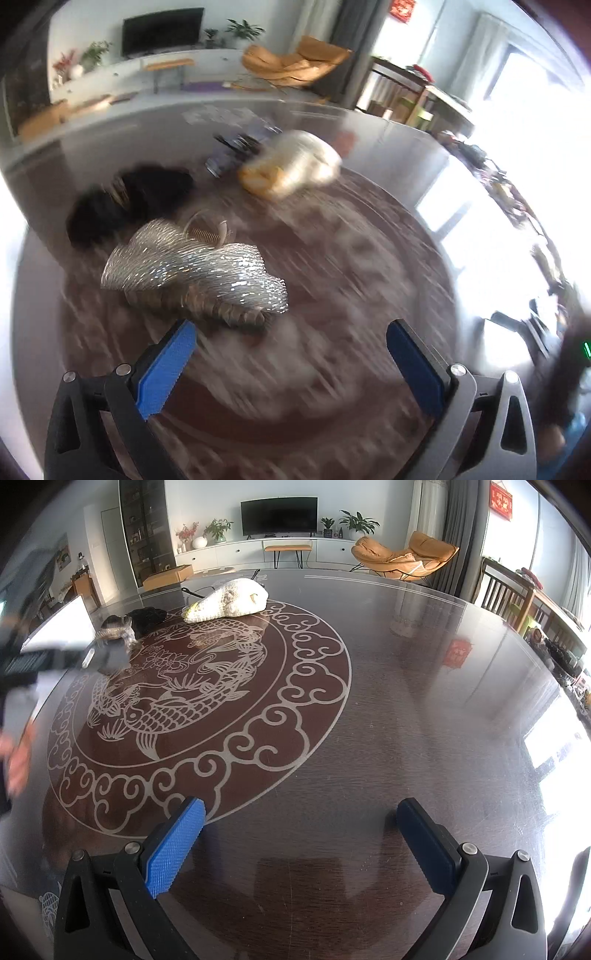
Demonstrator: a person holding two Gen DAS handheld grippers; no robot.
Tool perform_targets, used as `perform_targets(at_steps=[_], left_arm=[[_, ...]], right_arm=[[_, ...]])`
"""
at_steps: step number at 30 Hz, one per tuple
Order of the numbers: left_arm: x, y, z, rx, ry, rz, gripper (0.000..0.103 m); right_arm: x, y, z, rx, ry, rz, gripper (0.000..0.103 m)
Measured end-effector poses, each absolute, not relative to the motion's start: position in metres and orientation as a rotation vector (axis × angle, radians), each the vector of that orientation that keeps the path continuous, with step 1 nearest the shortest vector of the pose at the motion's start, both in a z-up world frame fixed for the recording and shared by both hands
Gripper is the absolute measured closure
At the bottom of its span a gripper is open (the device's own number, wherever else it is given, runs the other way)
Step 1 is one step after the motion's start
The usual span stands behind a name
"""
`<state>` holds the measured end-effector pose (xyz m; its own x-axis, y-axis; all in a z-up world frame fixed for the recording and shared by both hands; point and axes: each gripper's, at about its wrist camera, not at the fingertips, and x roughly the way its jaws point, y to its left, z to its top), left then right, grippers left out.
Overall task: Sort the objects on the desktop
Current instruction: 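Lower the left tool onto the rhinestone bow hair clip and close it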
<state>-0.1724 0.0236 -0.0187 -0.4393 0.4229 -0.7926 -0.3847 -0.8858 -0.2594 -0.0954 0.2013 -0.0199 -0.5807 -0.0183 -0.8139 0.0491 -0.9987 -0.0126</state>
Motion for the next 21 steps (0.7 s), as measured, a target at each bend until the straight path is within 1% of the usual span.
perform_targets(at_steps=[5, 8, 9, 10, 12, 16, 18, 21], left_arm=[[-0.141, 0.002, -0.011, -1.253, -0.112, 2.375, 0.000], [-0.148, 0.004, -0.011, -1.264, -0.008, 2.432, 0.000], [-0.154, 0.004, -0.012, -1.287, -0.019, 2.446, 0.000], [-0.159, 0.002, -0.010, -1.298, -0.077, 2.452, 0.000], [-0.166, -0.005, -0.003, -1.264, -0.257, 2.474, 0.000], [-0.189, -0.007, 0.008, -1.257, -0.477, 2.640, 0.000], [-0.202, -0.005, 0.000, -1.306, -0.520, 2.655, 0.000], [-0.205, -0.003, -0.015, -1.383, -0.466, 2.672, 0.000]], right_arm=[[-0.096, 0.202, -0.020, 1.420, 0.052, -2.759, 0.000], [-0.096, 0.203, -0.020, 1.420, 0.052, -2.759, 0.000], [-0.096, 0.201, -0.020, 1.420, 0.053, -2.759, 0.000], [-0.096, 0.201, -0.020, 1.420, 0.052, -2.759, 0.000], [-0.096, 0.203, -0.020, 1.420, 0.053, -2.759, 0.000], [-0.096, 0.201, -0.020, 1.420, 0.053, -2.759, 0.000], [-0.096, 0.201, -0.020, 1.420, 0.053, -2.759, 0.000], [-0.096, 0.201, -0.020, 1.420, 0.053, -2.759, 0.000]])
